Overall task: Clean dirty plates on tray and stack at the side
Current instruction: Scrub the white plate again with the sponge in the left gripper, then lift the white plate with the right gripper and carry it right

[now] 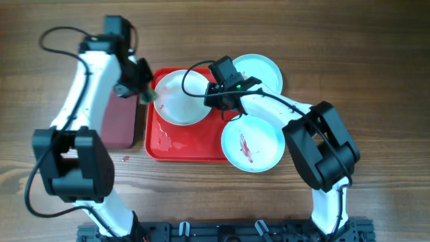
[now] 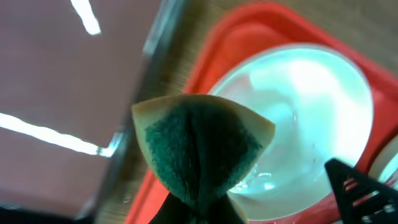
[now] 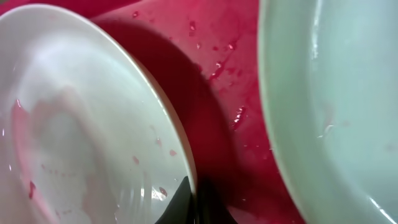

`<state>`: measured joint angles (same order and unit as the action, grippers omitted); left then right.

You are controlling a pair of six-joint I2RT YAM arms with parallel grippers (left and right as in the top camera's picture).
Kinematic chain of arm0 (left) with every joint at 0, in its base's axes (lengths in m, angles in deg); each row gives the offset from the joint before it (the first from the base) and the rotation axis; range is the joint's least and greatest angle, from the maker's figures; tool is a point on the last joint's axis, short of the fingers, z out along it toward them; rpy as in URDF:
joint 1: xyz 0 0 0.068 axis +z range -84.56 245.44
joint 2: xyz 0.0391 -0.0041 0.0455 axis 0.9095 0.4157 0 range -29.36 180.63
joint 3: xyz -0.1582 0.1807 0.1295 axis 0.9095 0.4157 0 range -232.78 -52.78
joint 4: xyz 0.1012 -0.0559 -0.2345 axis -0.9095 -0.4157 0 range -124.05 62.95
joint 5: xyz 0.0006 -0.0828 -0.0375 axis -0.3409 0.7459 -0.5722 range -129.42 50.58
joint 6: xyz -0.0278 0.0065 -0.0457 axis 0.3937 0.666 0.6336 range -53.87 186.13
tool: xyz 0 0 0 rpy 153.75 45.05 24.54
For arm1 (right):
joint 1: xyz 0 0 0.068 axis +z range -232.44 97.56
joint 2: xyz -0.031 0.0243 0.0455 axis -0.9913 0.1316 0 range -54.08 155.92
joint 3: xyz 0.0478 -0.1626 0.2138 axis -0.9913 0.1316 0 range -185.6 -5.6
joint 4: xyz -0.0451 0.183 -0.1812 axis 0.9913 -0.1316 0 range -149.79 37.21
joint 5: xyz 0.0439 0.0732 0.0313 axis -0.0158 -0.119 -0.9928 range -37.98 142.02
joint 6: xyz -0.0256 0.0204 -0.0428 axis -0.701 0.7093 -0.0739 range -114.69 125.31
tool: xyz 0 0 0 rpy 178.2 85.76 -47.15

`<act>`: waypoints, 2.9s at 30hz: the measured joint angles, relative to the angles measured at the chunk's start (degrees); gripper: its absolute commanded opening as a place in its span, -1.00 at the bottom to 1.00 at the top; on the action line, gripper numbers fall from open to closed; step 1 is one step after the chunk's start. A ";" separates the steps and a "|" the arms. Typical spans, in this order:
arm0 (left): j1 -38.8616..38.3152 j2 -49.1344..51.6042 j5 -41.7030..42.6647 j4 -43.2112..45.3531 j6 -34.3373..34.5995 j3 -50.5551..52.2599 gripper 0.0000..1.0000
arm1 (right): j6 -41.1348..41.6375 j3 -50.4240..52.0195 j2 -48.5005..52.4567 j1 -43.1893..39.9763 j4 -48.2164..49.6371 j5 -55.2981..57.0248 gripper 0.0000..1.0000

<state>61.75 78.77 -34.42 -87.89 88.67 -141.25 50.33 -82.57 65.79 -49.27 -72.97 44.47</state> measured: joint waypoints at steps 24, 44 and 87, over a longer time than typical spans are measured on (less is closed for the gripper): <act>-8.33 -1.92 -2.03 37.90 -25.94 27.34 -0.92 | -1.11 -0.04 0.00 -0.37 0.04 -1.40 -0.91; -11.85 -1.84 -15.89 55.21 -36.57 28.63 -0.92 | -1.11 -0.04 0.00 -0.39 0.04 -1.40 -0.91; -20.31 -12.85 -38.36 39.23 1.51 28.94 -0.92 | -1.57 -0.04 0.02 -0.39 0.09 -1.84 -0.91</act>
<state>41.45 65.92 -72.78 -48.66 90.18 -112.31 48.75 -82.62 65.81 -49.66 -72.89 42.64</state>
